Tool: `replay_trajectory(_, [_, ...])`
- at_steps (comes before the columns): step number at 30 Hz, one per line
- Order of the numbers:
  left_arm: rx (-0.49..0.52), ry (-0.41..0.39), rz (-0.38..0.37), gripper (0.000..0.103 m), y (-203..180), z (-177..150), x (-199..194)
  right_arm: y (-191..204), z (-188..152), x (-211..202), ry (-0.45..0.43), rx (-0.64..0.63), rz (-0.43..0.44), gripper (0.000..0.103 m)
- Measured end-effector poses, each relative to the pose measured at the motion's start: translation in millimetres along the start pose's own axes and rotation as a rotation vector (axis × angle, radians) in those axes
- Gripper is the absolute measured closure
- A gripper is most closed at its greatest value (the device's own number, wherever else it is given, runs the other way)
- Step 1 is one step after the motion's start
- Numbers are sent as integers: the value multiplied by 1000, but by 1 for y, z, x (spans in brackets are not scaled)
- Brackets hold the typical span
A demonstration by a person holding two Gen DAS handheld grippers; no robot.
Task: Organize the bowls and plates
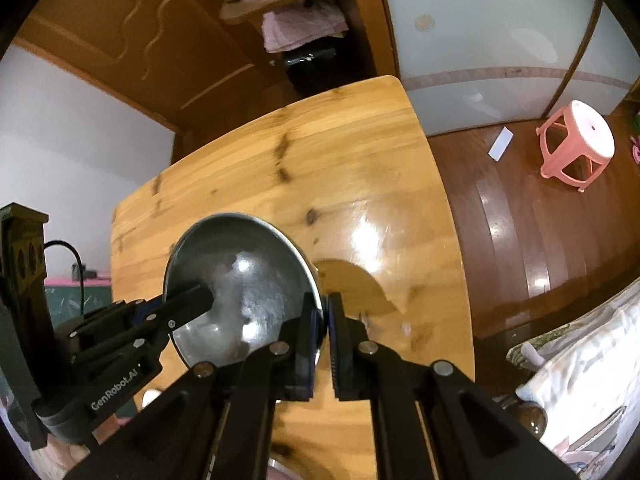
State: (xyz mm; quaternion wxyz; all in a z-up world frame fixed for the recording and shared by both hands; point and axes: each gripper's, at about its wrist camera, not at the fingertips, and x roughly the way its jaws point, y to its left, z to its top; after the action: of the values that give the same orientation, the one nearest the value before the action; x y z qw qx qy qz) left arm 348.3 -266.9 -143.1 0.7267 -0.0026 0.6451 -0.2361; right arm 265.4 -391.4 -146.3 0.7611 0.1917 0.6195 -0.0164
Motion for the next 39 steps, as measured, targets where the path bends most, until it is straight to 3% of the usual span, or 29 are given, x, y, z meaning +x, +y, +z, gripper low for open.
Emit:
replay_trajectory(11, [21,-41,1,95,-27,-96,-89,35,-95,-84,-70,-116,-6,97])
replay_trajectory(18, [35,-66,7,95,-37,-163,-114,44,-152,-102,-79,-174,-9,97])
replay_trajectory(27, [10,-17,-21,93,-18,-239,-84,43,-226,-71,-47,-182,13,97])
replay_trajectory(32, [-1,6,10,93,-4,-272,-51,43,-263,-41,-42,-173,20,96])
replay_trajectory(39, [-73,37,18,93,19,-291,-20,39,-278,-2,0,-128,52,96])
